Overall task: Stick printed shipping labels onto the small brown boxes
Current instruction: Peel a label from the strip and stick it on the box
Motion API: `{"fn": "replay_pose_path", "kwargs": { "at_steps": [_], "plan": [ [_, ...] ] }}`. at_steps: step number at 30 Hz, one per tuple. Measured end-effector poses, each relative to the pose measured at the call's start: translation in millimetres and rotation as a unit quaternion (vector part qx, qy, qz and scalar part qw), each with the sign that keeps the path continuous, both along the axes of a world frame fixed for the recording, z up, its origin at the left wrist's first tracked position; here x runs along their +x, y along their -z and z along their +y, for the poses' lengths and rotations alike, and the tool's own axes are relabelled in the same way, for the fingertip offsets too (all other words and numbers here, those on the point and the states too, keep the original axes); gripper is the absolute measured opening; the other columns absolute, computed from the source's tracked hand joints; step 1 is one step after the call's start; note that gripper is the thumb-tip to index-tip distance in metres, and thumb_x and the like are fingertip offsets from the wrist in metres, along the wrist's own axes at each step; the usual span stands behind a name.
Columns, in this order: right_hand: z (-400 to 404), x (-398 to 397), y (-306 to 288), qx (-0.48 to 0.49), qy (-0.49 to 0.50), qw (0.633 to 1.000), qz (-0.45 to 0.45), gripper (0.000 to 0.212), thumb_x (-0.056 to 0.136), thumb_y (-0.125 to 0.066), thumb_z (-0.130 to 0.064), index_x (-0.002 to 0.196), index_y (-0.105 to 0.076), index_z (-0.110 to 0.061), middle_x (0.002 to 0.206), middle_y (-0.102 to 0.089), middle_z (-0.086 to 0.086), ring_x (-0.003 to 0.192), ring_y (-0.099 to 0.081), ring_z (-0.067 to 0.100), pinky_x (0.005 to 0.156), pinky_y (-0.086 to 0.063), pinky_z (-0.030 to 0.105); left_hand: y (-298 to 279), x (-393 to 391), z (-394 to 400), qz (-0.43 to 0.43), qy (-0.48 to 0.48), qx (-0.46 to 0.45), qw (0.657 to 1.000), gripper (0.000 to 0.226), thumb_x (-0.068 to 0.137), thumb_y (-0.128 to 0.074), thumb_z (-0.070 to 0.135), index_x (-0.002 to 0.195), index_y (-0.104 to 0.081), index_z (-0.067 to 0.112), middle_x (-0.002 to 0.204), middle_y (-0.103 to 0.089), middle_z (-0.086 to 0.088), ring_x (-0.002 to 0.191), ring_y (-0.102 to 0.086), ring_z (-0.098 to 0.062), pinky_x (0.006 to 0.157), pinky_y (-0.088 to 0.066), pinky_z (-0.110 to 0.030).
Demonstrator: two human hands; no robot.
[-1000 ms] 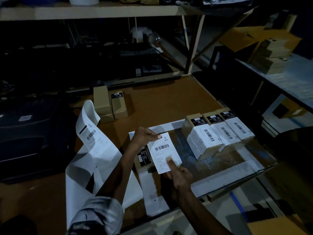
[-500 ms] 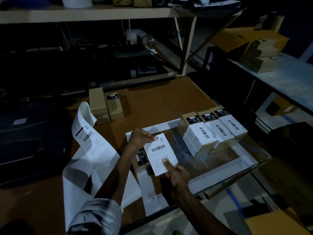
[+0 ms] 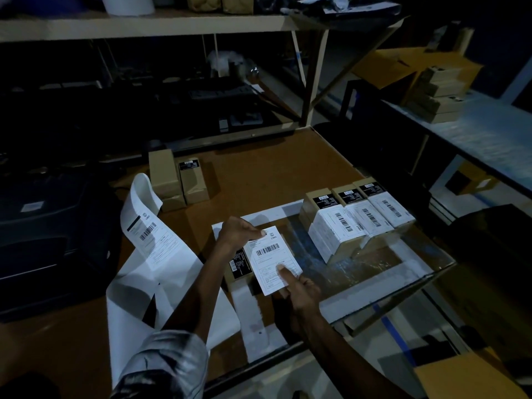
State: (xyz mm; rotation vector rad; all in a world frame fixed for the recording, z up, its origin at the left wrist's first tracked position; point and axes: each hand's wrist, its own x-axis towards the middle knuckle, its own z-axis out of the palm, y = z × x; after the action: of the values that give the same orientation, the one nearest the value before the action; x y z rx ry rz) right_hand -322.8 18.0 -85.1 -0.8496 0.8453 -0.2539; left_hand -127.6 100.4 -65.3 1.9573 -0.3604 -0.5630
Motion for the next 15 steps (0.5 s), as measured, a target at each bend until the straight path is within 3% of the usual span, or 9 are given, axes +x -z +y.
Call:
{"fn": "replay_pose_path", "kwargs": {
  "at_steps": [5, 8, 12, 15],
  "plan": [
    [-1.0, -0.1, -1.4, -0.010, 0.003, 1.000, 0.003, 0.025, 0.083, -0.078, -0.004, 0.105, -0.071, 0.006, 0.099, -0.077, 0.018, 0.091, -0.076, 0.029, 0.071, -0.063, 0.033, -0.8, -2.1, -2.2, -0.012, -0.014, 0.008, 1.000, 0.014, 0.072, -0.089, 0.021, 0.078, -0.081, 0.010, 0.079, -0.077, -0.005, 0.082, -0.074, -0.022, 0.088, -0.058, -0.050],
    [-0.2, 0.6, -1.2, -0.003, 0.009, 1.000, 0.006, 0.023, 0.084, -0.077, -0.002, 0.104, -0.071, 0.007, 0.100, -0.076, 0.020, 0.092, -0.075, 0.031, 0.078, -0.063, 0.037, -1.7, -3.2, -2.9, -0.014, -0.011, 0.013, 1.000, 0.012, 0.072, -0.088, 0.020, 0.077, -0.081, 0.012, 0.079, -0.077, -0.004, 0.082, -0.074, -0.022, 0.088, -0.057, -0.050],
    [0.8, 0.1, -4.1, -0.013, 0.008, 1.000, 0.009, 0.018, 0.084, -0.077, -0.002, 0.100, -0.072, 0.004, 0.095, -0.077, 0.017, 0.084, -0.077, 0.025, 0.064, -0.062, 0.029, -2.7, -4.6, -2.8, -0.019, -0.011, 0.020, 1.000, 0.012, 0.072, -0.088, 0.021, 0.077, -0.081, 0.013, 0.079, -0.077, -0.003, 0.082, -0.073, -0.022, 0.087, -0.057, -0.050],
    [1.1, 0.0, -3.9, -0.012, 0.009, 1.000, 0.008, 0.020, 0.084, -0.077, -0.002, 0.102, -0.072, 0.005, 0.096, -0.077, 0.018, 0.087, -0.076, 0.028, 0.068, -0.063, 0.032, 0.5, -3.9, -2.3, -0.012, -0.017, 0.024, 1.000, 0.010, 0.071, -0.089, 0.023, 0.073, -0.081, 0.018, 0.079, -0.077, -0.002, 0.083, -0.073, -0.022, 0.088, -0.057, -0.050]
  ]
}}
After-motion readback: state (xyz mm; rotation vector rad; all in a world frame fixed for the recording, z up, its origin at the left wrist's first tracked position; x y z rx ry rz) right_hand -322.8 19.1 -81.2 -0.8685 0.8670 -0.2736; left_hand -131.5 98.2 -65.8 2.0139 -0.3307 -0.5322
